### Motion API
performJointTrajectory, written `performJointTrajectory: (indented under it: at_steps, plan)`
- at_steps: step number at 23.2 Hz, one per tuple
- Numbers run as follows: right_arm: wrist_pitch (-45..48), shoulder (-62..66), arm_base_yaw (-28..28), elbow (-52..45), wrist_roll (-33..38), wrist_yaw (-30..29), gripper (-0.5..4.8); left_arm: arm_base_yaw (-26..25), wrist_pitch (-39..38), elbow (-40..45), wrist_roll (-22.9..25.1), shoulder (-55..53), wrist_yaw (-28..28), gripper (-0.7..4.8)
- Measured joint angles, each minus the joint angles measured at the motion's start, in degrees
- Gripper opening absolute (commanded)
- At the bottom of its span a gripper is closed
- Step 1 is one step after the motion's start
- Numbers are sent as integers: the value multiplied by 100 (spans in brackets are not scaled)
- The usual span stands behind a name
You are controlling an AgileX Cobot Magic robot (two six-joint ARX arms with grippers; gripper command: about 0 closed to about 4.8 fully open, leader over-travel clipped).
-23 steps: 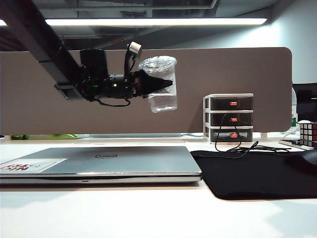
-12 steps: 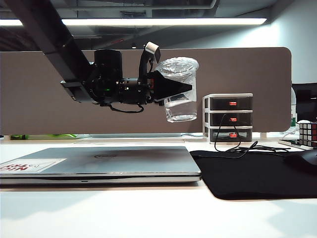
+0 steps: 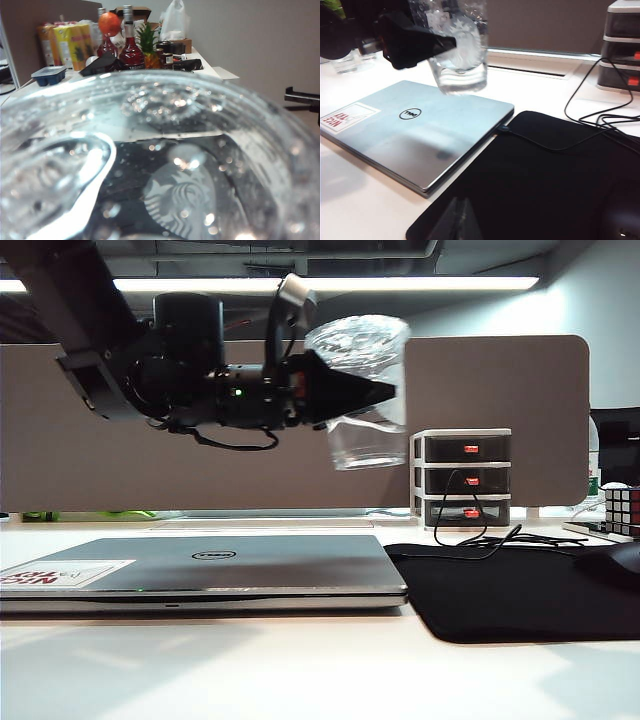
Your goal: Pick up the coffee cup and place it on the right side of the laptop.
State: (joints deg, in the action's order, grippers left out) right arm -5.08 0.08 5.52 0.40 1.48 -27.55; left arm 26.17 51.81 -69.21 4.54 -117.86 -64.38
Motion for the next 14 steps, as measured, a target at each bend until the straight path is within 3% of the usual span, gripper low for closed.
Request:
performJointTrajectory:
  at_steps: [7,10,14]
  plan:
    - [0,0,2,0,2,-282,-1,638,-35,387,487,59,1016,300]
    - [0,0,2,0,2,-317,-1,938,-66,391,916,59,1292,301]
    - [-2,0,0,2,0,-326,-1,1187,-127,391,1141,20,1499,301]
